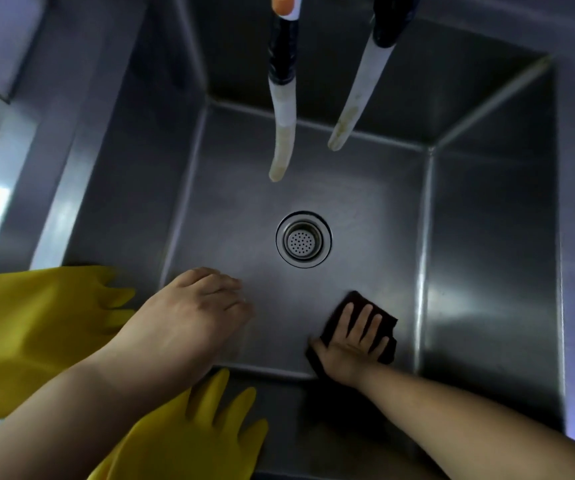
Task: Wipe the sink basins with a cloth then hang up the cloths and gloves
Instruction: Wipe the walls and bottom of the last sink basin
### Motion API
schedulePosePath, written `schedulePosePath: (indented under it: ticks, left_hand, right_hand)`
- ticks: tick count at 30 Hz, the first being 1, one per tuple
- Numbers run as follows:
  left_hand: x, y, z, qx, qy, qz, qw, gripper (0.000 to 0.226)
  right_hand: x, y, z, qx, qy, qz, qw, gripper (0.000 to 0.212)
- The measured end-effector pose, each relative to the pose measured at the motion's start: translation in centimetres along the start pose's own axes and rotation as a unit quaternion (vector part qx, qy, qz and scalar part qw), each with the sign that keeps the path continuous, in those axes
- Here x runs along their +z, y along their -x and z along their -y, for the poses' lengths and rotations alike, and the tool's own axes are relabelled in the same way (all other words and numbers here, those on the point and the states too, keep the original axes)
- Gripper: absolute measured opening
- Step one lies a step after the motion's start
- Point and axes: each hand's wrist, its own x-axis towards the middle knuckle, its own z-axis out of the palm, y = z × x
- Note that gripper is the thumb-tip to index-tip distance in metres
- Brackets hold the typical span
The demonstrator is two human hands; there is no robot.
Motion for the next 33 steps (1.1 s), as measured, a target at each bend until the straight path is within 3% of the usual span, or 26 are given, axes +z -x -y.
schedulePosePath:
  ticks: [4,9,13,16,20,24,28,33]
  left_hand:
    - [0.0,-0.9,0.0,0.004,0.003,0.003,1.0,0.035]
    - [-0.3,-1.1,-0.8,-0.006,0.01,0.013,1.0,0.036]
    - [-1.0,-0.2,-1.4,-0.016,0.004,0.019,1.0,0.038]
    - [-1.7,0.7,-1.8,-0.029,-0.007,0.017,0.999,0.042]
    - [-3.1,1.6,-2.7,-0.05,-0.015,0.011,0.999,0.046]
    - [-4.4,2.1,-4.0,-0.057,-0.02,0.003,0.998,0.049]
    - [-5.3,2.1,-5.5,-0.049,-0.026,-0.002,0.998,0.048]
    - [-6.4,1.8,-7.4,-0.05,-0.038,0.002,0.998,0.052]
  right_hand:
    - [-3.3,-2.3,-1.0,0.022,-0.008,-0.056,0.998,0.098]
    - [-8.3,-4.7,-2.9,-0.058,0.058,-0.173,0.981,0.075]
    - [-10.3,-3.6,-4.0,-0.061,0.071,-0.163,0.982,0.087]
    - [-10.8,-2.0,-3.3,-0.109,0.003,-0.149,0.983,0.08]
    - [-10.1,2.2,-1.4,-0.241,-0.115,-0.03,0.963,0.07]
    - [-7.7,6.5,0.5,-0.325,0.013,0.166,0.931,0.065]
    - [-7.9,8.6,0.2,-0.295,0.126,0.289,0.902,0.073]
    - [-10.3,10.5,-2.2,-0.261,0.127,0.303,0.908,0.075]
